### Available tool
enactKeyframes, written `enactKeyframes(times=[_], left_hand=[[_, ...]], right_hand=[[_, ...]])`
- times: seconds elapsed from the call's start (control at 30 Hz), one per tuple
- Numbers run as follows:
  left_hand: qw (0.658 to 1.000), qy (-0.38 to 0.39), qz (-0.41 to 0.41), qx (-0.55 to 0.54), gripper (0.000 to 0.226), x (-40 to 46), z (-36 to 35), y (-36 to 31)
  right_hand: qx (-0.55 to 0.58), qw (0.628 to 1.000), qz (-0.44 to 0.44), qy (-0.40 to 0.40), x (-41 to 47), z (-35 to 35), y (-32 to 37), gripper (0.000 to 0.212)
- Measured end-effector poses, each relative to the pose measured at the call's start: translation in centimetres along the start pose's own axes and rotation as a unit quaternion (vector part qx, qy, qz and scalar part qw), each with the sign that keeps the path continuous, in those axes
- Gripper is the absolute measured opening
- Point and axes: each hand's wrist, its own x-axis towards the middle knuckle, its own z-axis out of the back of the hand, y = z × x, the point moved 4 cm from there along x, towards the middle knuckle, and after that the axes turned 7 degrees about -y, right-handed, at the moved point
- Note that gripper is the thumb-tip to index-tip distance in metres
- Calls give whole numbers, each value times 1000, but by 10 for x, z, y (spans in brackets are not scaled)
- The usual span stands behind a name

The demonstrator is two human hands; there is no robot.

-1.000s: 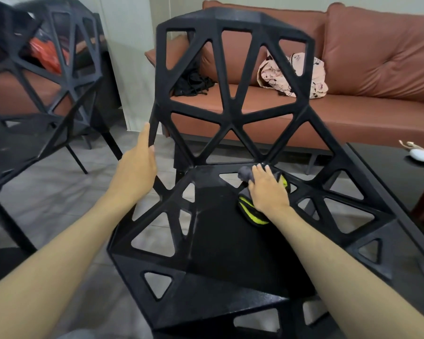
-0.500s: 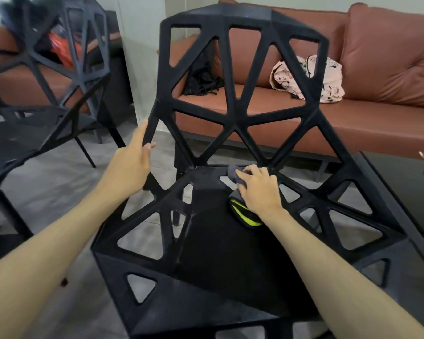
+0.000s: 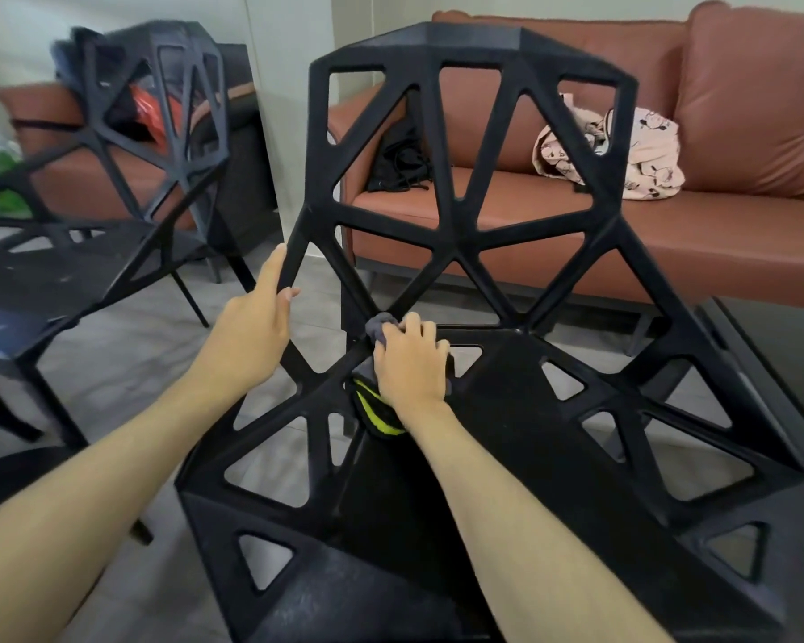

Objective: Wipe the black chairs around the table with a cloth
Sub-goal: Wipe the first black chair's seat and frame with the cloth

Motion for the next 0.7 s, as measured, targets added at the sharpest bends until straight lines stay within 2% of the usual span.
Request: enactKeyframes(times=[0.07,0.17,0.33,0.43,0.57,0.7], left_hand=[[1000,-1,-1,3,59,1,0,1],[1000,-2,-6,-7,59,0,0,2],[999,-1,-14,-29,57,0,0,2],[1000,-2,-12,-27,58,1,0,3],[999,4,-7,-33,57,-2,1,2],[1000,2,-3,-22,57,-2,2,2]], right_hand=[[9,1000,4,-6,2,1,0,31],[-42,998,37,-15,3,8,-33,30],[-125,987,-97,-28,2,24,-113,34],[-118,983,-138,-16,2,22,-111,36],[-7,999,-12,35,-1,4,-39,35],[46,996,41,63,-29,20,-11,32]])
